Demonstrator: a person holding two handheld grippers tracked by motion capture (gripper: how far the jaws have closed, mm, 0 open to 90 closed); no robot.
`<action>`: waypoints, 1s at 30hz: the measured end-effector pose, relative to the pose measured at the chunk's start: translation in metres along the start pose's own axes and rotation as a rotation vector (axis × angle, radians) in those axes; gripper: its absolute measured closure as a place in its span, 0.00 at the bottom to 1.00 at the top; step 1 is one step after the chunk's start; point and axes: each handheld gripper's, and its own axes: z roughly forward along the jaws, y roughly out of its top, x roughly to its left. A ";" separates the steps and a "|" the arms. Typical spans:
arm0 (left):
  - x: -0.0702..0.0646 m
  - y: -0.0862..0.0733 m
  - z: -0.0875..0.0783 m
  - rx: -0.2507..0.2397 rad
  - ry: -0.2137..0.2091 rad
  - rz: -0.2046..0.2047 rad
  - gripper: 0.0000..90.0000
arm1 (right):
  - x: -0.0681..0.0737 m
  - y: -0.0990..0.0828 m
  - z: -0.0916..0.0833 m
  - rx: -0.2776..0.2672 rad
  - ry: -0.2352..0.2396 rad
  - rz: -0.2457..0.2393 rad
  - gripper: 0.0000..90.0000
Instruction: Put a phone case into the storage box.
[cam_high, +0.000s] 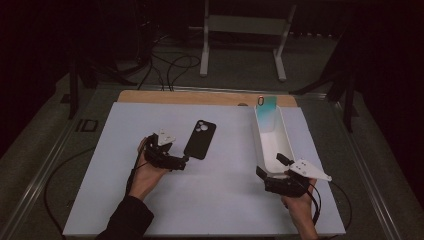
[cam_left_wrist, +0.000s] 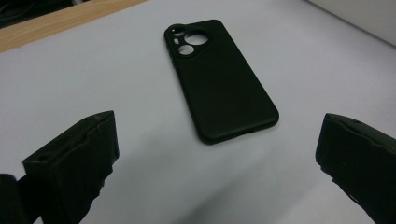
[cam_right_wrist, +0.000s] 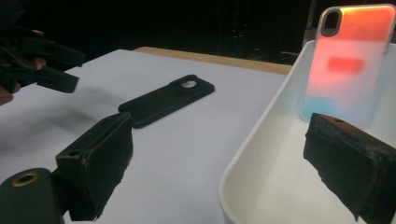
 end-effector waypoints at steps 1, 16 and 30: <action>0.000 0.002 0.002 0.005 -0.002 0.001 0.00 | 0.000 0.000 0.000 0.001 0.000 0.000 0.09; -0.005 0.020 0.041 0.088 0.005 0.004 0.00 | -0.001 0.000 0.000 -0.002 0.003 0.006 0.09; -0.007 0.034 0.072 0.155 0.016 -0.008 0.00 | -0.001 0.000 0.000 -0.002 0.006 0.010 0.09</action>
